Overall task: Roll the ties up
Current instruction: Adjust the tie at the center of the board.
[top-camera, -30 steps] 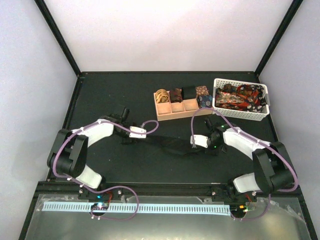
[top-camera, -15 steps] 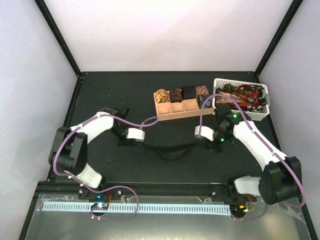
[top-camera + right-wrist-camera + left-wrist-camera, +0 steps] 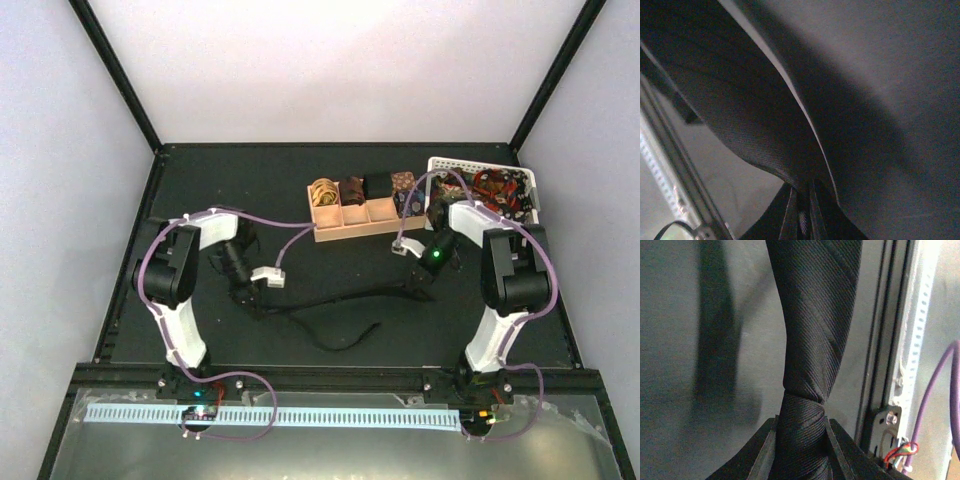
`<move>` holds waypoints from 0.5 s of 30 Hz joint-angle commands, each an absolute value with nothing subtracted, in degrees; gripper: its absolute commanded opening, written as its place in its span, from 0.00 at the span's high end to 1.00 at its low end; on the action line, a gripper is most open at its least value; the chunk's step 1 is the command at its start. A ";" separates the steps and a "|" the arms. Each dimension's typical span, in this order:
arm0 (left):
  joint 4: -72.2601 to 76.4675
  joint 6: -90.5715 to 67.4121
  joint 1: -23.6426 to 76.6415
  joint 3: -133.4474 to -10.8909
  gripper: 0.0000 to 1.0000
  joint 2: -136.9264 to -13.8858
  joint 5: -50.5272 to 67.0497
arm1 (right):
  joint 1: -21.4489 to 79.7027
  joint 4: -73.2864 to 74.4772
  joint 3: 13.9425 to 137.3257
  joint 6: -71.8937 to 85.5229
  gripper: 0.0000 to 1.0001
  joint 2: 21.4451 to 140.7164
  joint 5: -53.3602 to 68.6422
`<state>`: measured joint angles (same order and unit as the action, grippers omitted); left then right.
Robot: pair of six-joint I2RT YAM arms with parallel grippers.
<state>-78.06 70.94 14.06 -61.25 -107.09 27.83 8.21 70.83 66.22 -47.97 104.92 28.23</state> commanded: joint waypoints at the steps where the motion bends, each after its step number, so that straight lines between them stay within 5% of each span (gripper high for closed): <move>1: -76.60 64.74 11.93 -65.76 0.74 -109.35 31.21 | 7.72 63.99 66.93 -39.13 0.81 103.66 23.88; 6: -74.82 60.22 9.51 -68.83 0.59 -112.04 32.22 | 7.72 56.80 63.86 -34.42 0.52 101.63 16.22; 15: -64.11 53.39 -0.51 -70.00 0.35 -101.75 34.39 | 7.06 53.04 64.55 -34.77 0.41 91.35 13.98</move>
